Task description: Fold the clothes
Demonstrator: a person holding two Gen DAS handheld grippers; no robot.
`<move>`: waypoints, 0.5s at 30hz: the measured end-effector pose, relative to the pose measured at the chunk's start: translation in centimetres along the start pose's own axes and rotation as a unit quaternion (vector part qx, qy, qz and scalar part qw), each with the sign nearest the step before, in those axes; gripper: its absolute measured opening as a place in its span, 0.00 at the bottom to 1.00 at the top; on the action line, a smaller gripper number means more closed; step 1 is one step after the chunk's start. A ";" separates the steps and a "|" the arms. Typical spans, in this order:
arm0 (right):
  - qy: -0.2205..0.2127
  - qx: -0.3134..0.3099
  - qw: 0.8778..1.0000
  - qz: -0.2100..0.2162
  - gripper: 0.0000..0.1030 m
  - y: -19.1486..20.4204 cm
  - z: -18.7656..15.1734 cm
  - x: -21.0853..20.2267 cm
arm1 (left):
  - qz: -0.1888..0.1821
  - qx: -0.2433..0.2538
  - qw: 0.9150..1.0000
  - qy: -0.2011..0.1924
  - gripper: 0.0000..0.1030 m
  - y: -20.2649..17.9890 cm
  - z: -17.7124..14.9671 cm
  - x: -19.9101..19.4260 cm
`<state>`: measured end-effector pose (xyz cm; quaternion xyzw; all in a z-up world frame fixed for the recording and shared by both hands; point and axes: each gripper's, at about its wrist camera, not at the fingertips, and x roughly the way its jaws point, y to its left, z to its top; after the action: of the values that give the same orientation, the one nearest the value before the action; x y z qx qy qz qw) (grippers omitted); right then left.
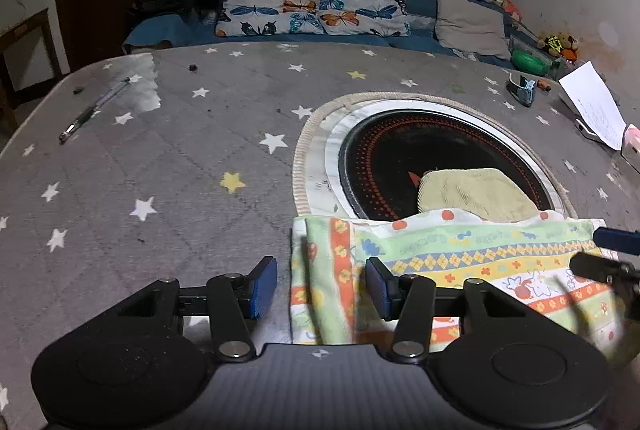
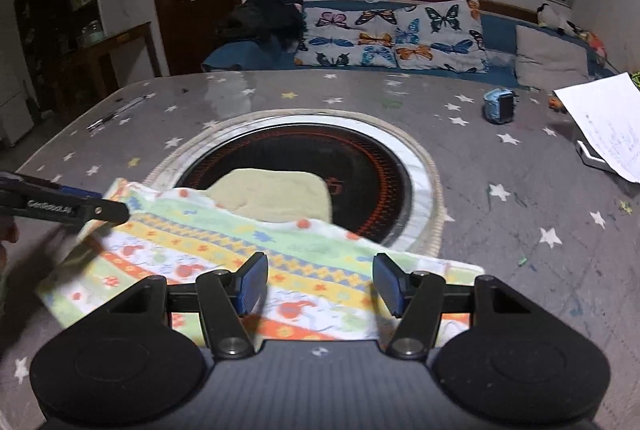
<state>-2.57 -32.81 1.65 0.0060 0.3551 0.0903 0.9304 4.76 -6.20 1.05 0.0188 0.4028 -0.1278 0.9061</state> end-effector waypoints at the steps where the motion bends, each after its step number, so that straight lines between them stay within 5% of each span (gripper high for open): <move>1: -0.001 -0.003 1.000 0.005 0.60 0.4 -0.1 -0.2 | 0.003 0.001 1.000 -0.001 0.51 0.0 -0.1 -0.3; 15: -0.015 -0.152 0.988 0.018 0.63 9.4 -4.4 -2.3 | 0.019 0.010 1.000 -0.003 0.59 0.4 -3.0 -3.7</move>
<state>-8.75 -24.20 0.60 -0.1277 0.3234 0.1595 0.9239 0.29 -4.59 1.69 0.0354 0.3985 -0.1148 0.9093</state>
